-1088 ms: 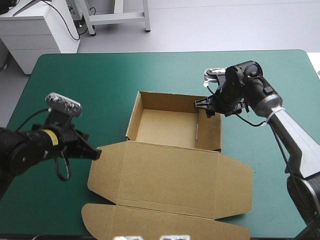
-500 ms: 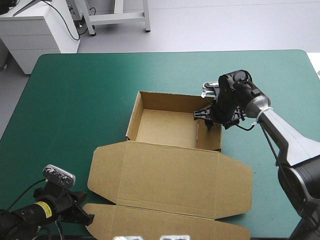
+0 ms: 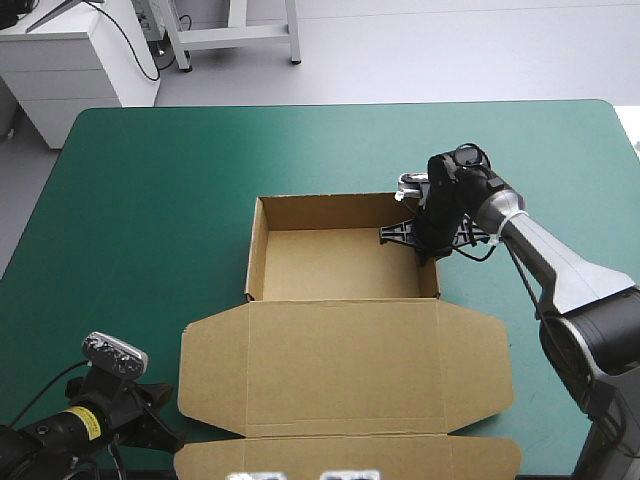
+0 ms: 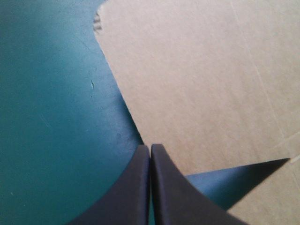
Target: Fold the box
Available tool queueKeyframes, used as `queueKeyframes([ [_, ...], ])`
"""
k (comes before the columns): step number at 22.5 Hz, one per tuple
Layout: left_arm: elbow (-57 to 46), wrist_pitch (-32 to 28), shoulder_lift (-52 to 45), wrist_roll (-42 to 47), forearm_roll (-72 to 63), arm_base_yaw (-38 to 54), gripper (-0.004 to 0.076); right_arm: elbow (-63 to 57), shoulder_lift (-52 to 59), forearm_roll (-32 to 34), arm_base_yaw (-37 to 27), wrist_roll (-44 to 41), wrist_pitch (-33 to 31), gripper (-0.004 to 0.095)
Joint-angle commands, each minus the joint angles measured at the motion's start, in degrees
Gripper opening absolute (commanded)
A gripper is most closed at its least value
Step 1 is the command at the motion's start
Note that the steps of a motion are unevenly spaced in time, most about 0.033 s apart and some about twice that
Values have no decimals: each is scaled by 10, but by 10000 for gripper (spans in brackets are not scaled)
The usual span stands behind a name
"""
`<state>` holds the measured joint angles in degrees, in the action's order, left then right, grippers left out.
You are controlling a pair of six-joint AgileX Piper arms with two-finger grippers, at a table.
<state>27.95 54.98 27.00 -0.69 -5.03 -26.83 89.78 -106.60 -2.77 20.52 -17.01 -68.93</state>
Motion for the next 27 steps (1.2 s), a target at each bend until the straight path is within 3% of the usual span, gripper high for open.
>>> queueKeyframes([
  [1,16,-32,5,1,-9,-1,-8,10,30,-5,-1,1,10,-20],
  [10,16,-32,5,3,-9,-1,-8,23,41,80,-32,-29,10,-20],
  [17,16,-32,5,1,-9,-1,-8,23,77,80,-213,29,-11,-20],
  [23,16,-32,5,1,-9,-1,-8,23,83,80,-421,87,-22,-20],
  [27,16,-32,5,1,-9,-1,-8,23,83,80,-490,108,-14,-20],
])
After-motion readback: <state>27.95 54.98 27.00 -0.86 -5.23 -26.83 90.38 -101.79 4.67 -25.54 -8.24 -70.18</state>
